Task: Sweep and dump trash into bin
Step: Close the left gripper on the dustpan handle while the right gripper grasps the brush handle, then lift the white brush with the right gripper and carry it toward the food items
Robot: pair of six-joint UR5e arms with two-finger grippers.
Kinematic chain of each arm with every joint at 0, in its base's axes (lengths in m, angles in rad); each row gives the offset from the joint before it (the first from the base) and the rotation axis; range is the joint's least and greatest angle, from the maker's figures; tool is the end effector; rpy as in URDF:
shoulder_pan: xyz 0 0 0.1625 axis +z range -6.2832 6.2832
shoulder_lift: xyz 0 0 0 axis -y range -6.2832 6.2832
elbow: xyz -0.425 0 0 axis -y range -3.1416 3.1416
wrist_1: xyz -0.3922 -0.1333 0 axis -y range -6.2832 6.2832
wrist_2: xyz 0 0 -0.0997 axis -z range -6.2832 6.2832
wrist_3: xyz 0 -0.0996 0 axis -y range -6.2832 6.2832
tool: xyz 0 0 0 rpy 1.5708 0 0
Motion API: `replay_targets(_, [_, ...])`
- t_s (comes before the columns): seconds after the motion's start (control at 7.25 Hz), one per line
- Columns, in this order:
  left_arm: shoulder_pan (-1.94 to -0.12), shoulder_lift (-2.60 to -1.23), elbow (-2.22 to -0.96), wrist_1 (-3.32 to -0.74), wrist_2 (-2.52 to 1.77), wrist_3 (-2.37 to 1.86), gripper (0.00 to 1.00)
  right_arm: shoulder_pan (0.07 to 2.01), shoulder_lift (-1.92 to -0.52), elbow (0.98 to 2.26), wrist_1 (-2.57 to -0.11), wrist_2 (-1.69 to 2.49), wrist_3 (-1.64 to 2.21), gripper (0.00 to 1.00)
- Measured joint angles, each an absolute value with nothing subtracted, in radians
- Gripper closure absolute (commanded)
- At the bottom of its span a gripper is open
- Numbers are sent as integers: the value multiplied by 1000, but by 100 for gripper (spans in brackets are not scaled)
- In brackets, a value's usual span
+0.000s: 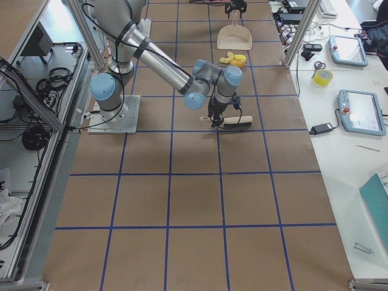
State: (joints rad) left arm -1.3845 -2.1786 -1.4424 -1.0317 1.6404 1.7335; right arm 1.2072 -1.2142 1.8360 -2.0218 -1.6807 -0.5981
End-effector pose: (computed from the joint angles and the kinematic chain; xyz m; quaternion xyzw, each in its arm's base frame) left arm 0.0048 -0.7075 0.2372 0.6972 0.7154 0.0114 0.0444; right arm -0.0807 -0.5562 0.2178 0.1210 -0.9875 -0.1008 0.0091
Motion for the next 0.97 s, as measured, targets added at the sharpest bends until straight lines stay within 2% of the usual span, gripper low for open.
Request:
replay_targets(0.14, [-1385, -2179, -1442, -1031, 1640, 1733, 35, 1207, -1214, 1834, -2021, -1680, -595, 100])
replay_targets(0.28, [-1386, -2179, -1443, -1031, 1638, 1732, 50, 1207, -1214, 1831, -2018, -1679, -593, 100])
replay_targets(0.55, [-1387, -2178, -1442, -1031, 1624, 1733, 65, 1207, -1217, 1822, -2016, -1680, -592, 100])
replay_targets(0.69, [-1387, -2177, -1442, -1031, 1616, 1733, 100, 1208, -1220, 1815, -2018, -1680, -591, 100])
replay_targets(0.97, [-1387, -2174, -1445, -1031, 1612, 1733, 100, 1212, -1218, 1783, -2016, -1674, -586, 100])
